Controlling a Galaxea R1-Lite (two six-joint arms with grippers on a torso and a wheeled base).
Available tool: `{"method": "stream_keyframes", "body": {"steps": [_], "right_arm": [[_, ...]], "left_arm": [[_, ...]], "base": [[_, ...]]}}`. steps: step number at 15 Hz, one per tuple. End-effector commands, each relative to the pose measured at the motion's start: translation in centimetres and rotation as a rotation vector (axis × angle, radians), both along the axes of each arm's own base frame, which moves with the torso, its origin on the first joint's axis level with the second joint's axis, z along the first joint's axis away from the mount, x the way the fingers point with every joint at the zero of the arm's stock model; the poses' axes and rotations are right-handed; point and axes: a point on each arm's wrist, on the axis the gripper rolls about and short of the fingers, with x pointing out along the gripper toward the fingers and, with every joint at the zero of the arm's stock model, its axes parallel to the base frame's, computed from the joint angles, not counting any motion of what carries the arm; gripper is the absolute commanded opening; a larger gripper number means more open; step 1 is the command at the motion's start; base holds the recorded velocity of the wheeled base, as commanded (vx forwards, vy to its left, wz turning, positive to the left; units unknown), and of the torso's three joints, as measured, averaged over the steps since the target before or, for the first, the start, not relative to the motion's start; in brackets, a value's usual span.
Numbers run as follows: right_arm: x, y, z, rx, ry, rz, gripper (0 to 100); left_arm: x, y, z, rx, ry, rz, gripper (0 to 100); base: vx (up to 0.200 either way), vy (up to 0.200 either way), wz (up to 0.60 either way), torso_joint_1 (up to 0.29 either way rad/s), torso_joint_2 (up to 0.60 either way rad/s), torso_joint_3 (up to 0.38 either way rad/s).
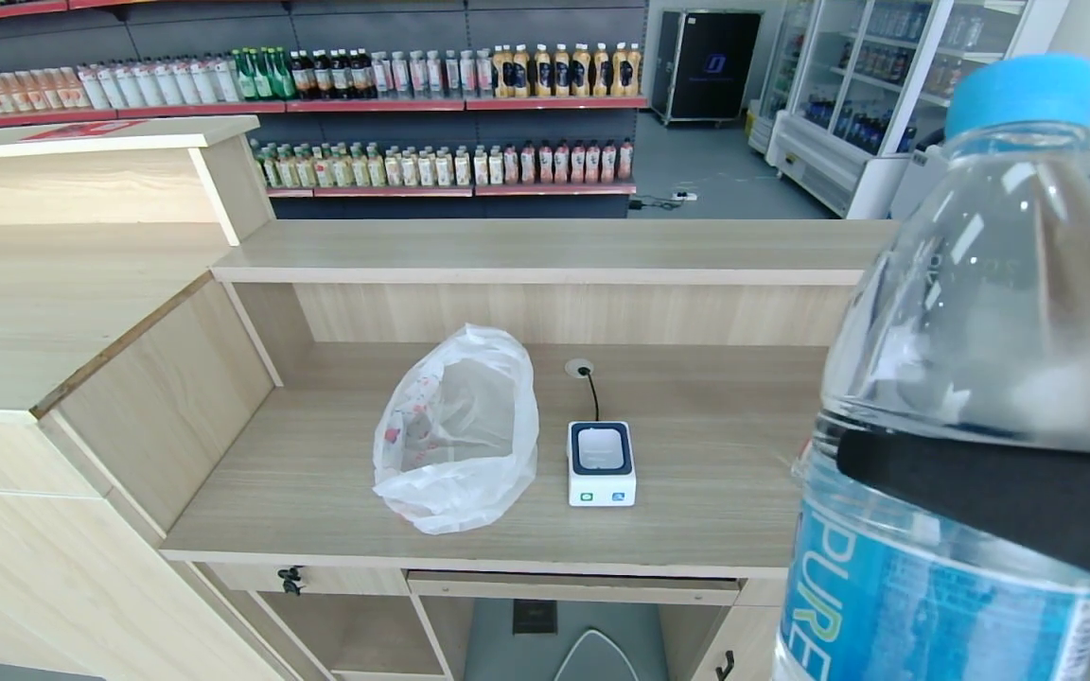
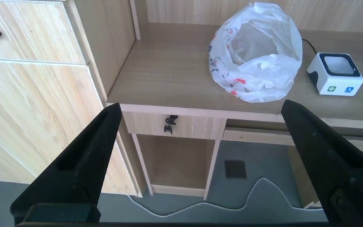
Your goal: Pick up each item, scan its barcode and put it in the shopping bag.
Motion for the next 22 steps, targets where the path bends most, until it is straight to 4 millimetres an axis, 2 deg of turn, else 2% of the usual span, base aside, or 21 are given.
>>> {"method": "stream_keyframes", "body": {"steps": [1, 5, 7, 9, 10, 12, 14, 16, 18, 22], "right_arm": [[0.7, 0.0, 0.1, -0.003, 0.003, -0.025, 0], [1.7, -0.2, 0.7, 0.009, -0.01, -0.077, 0], [4.7, -0.3, 0.7, -0.044, -0.054, -0.22, 0], [7.9, -1.7, 0.3, -0.125, -0.132, -0.37, 0], [10.2, -4.0, -0.1, -0.153, -0.18, -0.503, 0], [11.9, -7.6, -0.8, -0.21, -0.243, -0.637, 0], [12.3, -10.2, -2.5, -0.244, -0.231, -0.72, 0], [12.8, -11.5, -4.0, -0.278, -0.246, -0.774, 0], [14.3, -12.4, -6.0, -0.424, -0.322, -0.793, 0], [16.2, -12.9, -7.1, -0.582, -0.481, -0.804, 0]], "left_arm": [[0.0, 0.0, 0.0, 0.0, 0.0, 0.001, 100], [0.0, 0.0, 0.0, 0.0, 0.0, 0.001, 100], [0.0, 0.0, 0.0, 0.0, 0.0, 0.001, 100], [0.0, 0.0, 0.0, 0.0, 0.0, 0.001, 100], [0.0, 0.0, 0.0, 0.0, 0.0, 0.001, 100], [0.0, 0.0, 0.0, 0.0, 0.0, 0.001, 100], [0.0, 0.0, 0.0, 0.0, 0.0, 0.001, 100], [0.0, 0.0, 0.0, 0.0, 0.0, 0.001, 100], [0.0, 0.0, 0.0, 0.0, 0.0, 0.001, 100], [0.0, 0.0, 0.0, 0.0, 0.0, 0.001, 100]], "base": [[0.0, 0.0, 0.0, 0.0, 0.0, 0.0], [0.0, 0.0, 0.0, 0.0, 0.0, 0.0], [0.0, 0.0, 0.0, 0.0, 0.0, 0.0], [0.0, 0.0, 0.0, 0.0, 0.0, 0.0], [0.0, 0.0, 0.0, 0.0, 0.0, 0.0], [0.0, 0.0, 0.0, 0.0, 0.0, 0.0], [0.0, 0.0, 0.0, 0.0, 0.0, 0.0], [0.0, 0.0, 0.0, 0.0, 0.0, 0.0], [0.0, 0.0, 0.0, 0.0, 0.0, 0.0], [0.0, 0.0, 0.0, 0.0, 0.0, 0.0]]}}
